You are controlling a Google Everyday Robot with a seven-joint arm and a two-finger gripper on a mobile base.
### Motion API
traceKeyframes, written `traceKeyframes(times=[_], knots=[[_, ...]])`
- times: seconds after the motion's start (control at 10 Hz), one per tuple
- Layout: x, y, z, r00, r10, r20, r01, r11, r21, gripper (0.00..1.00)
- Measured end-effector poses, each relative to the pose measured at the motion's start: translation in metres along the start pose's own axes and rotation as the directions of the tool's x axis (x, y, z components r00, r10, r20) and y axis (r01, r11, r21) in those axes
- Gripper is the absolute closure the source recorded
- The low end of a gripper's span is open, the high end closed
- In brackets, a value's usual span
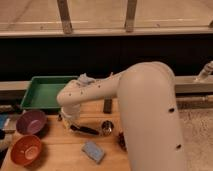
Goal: Place brush in tray
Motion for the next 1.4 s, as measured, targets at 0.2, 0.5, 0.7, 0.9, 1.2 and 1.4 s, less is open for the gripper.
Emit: traceKeyframes(times=[0.2,0.5,0.7,0.9,1.2,1.4], knots=[[0.0,0.005,-0.022,0.999,-0.008,0.042,0.007,1.0,0.025,1.0],[-0.002,-0.004,-0.07,0.993,0.003,0.115,-0.015,0.995,0.103,1.0],[-0.011,-0.036,-0.1,0.986,0.017,0.164,-0.043,0.987,0.155,1.0],[-0.022,-0.069,-0.114,0.979,0.018,0.205,-0.054,0.984,0.168,1.0],[-0.051,-0.117,-0.132,0.957,0.019,0.29,-0.06,0.989,0.134,1.0],[-0.079,-0.133,-0.144,0.932,0.01,0.362,-0.044,0.995,0.086,1.0]])
